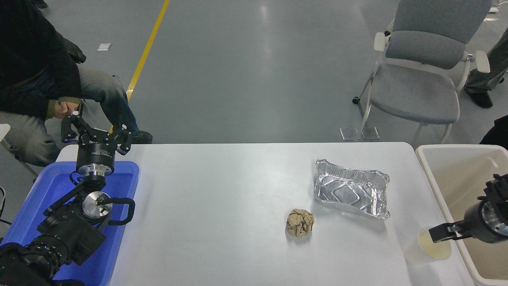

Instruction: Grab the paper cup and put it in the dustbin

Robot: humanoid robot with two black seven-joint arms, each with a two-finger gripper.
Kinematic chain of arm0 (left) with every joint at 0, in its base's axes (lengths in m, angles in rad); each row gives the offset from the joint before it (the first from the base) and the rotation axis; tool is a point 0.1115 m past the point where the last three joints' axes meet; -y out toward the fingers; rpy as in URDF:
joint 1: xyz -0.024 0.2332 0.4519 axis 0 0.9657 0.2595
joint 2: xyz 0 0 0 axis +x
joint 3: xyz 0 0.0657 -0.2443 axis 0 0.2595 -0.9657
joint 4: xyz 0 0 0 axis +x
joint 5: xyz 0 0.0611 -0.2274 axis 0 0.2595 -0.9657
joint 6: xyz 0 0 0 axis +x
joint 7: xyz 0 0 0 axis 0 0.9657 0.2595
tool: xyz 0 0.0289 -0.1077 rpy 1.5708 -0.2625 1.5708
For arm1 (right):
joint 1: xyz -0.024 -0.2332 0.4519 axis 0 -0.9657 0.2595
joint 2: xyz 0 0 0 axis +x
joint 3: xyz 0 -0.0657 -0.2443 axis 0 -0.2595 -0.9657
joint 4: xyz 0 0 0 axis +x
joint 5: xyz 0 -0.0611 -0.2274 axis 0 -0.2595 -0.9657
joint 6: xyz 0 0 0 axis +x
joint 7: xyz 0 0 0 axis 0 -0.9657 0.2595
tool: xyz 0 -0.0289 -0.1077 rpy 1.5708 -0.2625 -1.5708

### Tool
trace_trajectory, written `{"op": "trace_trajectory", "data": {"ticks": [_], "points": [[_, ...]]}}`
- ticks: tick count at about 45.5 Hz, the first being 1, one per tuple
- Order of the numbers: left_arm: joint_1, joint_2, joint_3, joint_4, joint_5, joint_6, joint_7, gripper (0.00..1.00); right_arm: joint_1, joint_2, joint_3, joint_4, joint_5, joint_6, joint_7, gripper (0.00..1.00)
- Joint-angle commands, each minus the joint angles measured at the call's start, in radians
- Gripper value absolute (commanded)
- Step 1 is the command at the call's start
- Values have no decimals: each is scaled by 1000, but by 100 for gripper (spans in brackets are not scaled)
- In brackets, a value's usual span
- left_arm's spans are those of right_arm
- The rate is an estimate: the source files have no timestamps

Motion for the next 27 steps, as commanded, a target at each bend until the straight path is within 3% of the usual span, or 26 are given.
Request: {"op": "trace_trajectory", "data": {"ticks": [1, 12, 19, 25, 27], "points": [[0, 0, 0, 0, 0, 0, 0, 99, -35, 21, 6, -21, -1, -11, 1, 100], [0, 0, 0, 0, 0, 0, 0, 99, -63, 35, 7, -39, -1, -38, 7, 94], [0, 0, 0, 0, 0, 0, -1, 99, -72, 39, 7, -39, -1, -45, 9, 63], [0, 1, 0, 0, 0, 0, 0, 99, -72, 40, 6, -39, -1, -45, 9, 49], [0, 1, 0, 0, 0, 0, 0, 99, -74, 39, 6, -39, -1, -45, 10, 32]]}}
